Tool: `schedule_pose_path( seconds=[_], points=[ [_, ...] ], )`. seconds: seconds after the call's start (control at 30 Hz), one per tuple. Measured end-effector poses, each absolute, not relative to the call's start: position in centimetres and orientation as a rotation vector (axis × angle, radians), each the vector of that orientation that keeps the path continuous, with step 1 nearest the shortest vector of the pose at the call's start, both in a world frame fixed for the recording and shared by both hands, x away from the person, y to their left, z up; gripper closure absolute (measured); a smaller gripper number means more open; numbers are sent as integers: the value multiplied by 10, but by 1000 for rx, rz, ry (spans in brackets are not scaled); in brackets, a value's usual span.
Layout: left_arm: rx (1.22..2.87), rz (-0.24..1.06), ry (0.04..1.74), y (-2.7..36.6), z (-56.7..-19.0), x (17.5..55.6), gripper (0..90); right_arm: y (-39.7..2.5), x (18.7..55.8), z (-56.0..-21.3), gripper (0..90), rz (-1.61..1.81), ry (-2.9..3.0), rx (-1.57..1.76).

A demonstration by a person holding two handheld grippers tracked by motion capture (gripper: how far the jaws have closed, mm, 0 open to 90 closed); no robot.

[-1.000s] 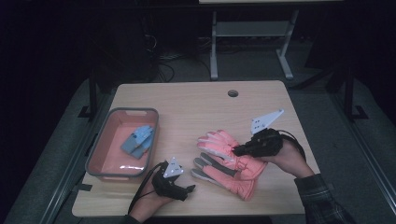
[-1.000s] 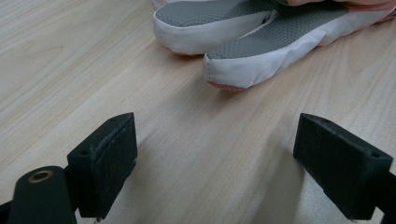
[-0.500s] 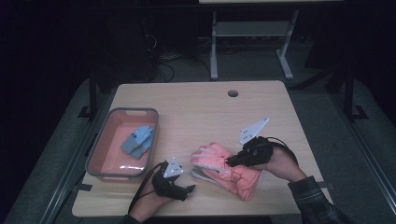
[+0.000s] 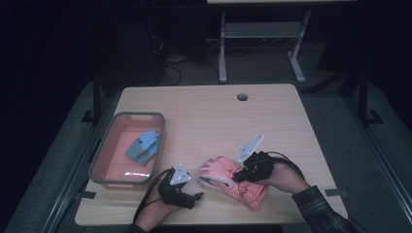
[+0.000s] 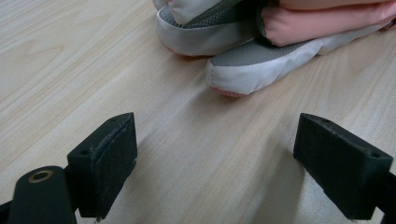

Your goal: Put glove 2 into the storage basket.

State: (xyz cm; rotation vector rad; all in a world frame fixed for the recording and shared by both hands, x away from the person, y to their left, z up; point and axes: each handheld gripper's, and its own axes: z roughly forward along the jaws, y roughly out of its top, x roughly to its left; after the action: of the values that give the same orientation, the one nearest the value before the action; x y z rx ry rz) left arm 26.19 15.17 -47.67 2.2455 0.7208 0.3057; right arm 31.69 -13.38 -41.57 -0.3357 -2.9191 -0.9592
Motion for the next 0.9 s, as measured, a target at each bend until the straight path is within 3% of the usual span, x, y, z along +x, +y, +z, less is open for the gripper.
schedule_pose_path(
  seconds=[0.1, 0.23, 0.4, 0.47, 0.53, 0.67, 0.7, 0.77, 0.83, 0.9],
  points=[
    [2247, 305, 717, 152, -477, 262, 128, -134, 316, -415, 831, -966, -2921, -341],
    [2269, 301, 718, 151, -474, 263, 131, -141, 317, -405, 675, -1059, -2874, -382],
    [2271, 286, 726, 153, -465, 261, 269, -151, 317, -393, 571, -1179, -2830, -451],
    [2252, 274, 727, 154, -461, 259, 350, -156, 318, -388, 547, -1235, -2824, -489],
    [2266, 239, 709, 154, -458, 258, 486, -164, 319, -382, 546, -1293, -2802, -544],
    [2271, 171, 666, 151, -453, 255, 721, -179, 322, -381, 634, -1330, -2818, -640],
    [2270, 158, 656, 150, -453, 254, 808, -185, 323, -382, 687, -1335, -2819, -672],
    [2278, 127, 641, 147, -451, 253, 895, -194, 326, -387, 804, -1342, -2823, -716],
    [2288, 115, 634, 143, -450, 252, 897, -201, 329, -394, 887, -1324, -2828, -745],
    [2273, 96, 637, 138, -451, 251, 897, -207, 331, -404, 898, -1281, -2839, -778]
  ],
)
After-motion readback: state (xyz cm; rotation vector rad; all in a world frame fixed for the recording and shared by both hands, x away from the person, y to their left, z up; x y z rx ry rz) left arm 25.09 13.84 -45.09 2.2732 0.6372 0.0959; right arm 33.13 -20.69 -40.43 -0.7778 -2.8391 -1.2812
